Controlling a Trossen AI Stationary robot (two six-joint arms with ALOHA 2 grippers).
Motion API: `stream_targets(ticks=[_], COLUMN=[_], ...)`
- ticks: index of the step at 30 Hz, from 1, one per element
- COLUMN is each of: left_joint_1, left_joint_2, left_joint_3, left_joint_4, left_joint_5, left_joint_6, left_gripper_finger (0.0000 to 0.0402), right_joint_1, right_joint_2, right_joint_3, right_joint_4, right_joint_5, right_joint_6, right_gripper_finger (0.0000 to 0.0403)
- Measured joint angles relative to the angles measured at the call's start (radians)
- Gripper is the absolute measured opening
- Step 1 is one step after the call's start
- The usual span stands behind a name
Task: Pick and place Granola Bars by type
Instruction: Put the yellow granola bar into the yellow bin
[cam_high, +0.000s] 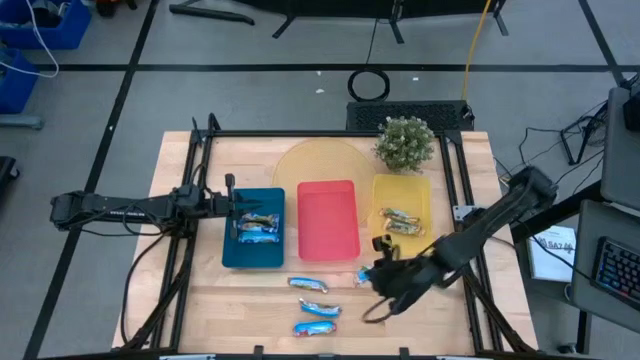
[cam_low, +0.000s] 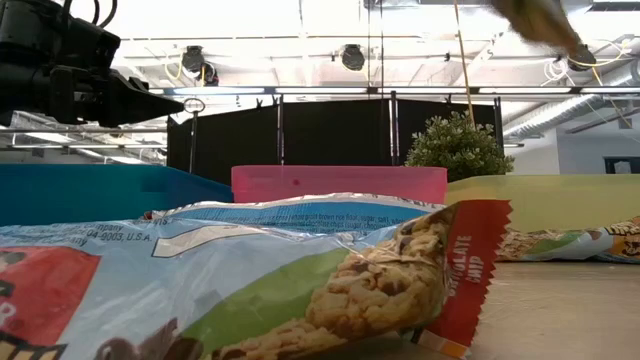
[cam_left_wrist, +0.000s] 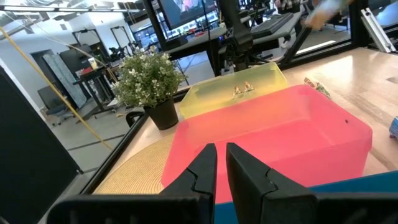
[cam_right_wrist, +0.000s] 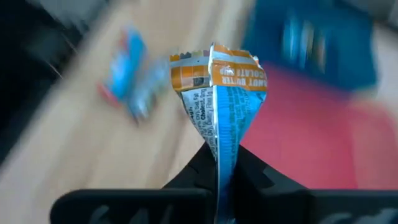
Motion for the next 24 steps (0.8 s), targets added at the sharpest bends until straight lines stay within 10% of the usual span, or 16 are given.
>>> stream_targets(ticks=[6,18,24], left_joint_1=[0.000,0.000,0.000], left_joint_2=[0.000,0.000,0.000], left_joint_3=[0.000,0.000,0.000], left_joint_4=[0.000,-0.002,-0.003], left_joint_5=[0.000,0.000,0.000], left_joint_6=[0.001,-0.004,-0.006], left_gripper_finger=[0.0044,0.0044,0.0044], right_joint_1=[0.000,-0.142,-0.257], right_joint_2=[-0.307,-0.865,-0.926], right_joint_3=[-0.225,-0.703,-0.763], right_joint_4=[0.344,0.346,0.269], right_joint_5=[-0.003,0.158,0.226], right_joint_6=[-0.217,-0.057,0.036], right_gripper_finger=[0.0024,0.0023,0.0010])
